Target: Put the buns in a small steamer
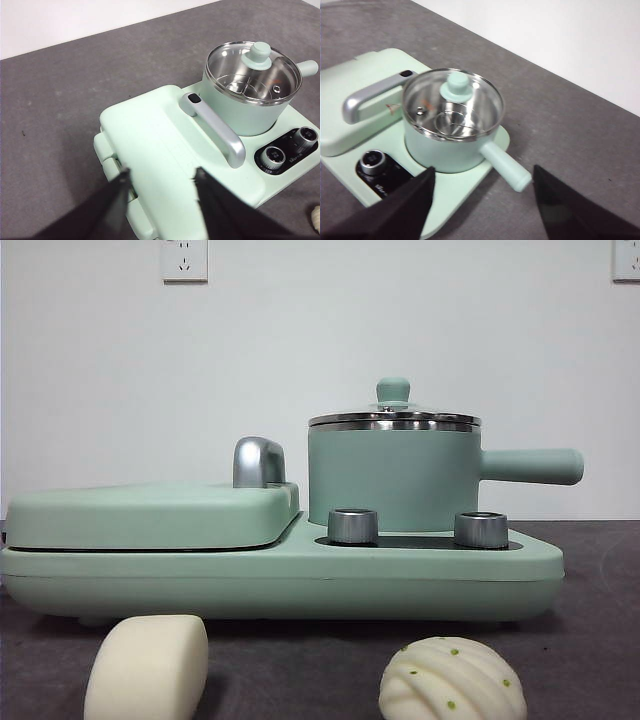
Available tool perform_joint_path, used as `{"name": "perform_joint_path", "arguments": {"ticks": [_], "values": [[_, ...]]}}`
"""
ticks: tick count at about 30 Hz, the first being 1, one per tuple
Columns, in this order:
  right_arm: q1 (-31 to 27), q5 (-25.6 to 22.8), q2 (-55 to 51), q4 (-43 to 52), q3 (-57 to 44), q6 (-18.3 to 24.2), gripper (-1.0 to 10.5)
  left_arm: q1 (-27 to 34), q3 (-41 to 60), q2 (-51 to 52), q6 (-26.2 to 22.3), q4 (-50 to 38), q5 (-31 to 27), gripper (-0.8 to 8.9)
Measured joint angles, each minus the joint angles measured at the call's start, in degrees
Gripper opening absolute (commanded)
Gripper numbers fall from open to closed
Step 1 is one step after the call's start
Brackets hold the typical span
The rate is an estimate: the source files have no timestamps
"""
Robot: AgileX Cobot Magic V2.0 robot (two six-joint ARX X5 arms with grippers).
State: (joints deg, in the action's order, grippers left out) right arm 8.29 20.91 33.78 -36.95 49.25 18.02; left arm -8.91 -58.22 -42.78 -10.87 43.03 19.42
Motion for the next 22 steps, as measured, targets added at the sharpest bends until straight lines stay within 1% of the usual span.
{"name": "perform_joint_path", "arguments": {"ticks": [7,13,16,22], "values": [[-0.02,-0.09,0.00,0.00,0.00,0.00,3.4,-1.46,-0.02,-0.33,-0.11,0.96,0.00,2.53],[-0.02,-0.09,0.00,0.00,0.00,-0.46,3.4,-5.29,-0.02,-3.63,-0.09,1.68,0.00,2.53],[-0.02,-0.09,0.00,0.00,0.00,-0.50,3.4,-7.65,-0.02,-6.19,-0.07,0.07,-0.02,2.53],[-0.02,-0.09,0.00,0.00,0.00,-0.52,3.4,-13.94,-0.02,-13.62,-0.07,-8.02,0.00,2.53]]}}
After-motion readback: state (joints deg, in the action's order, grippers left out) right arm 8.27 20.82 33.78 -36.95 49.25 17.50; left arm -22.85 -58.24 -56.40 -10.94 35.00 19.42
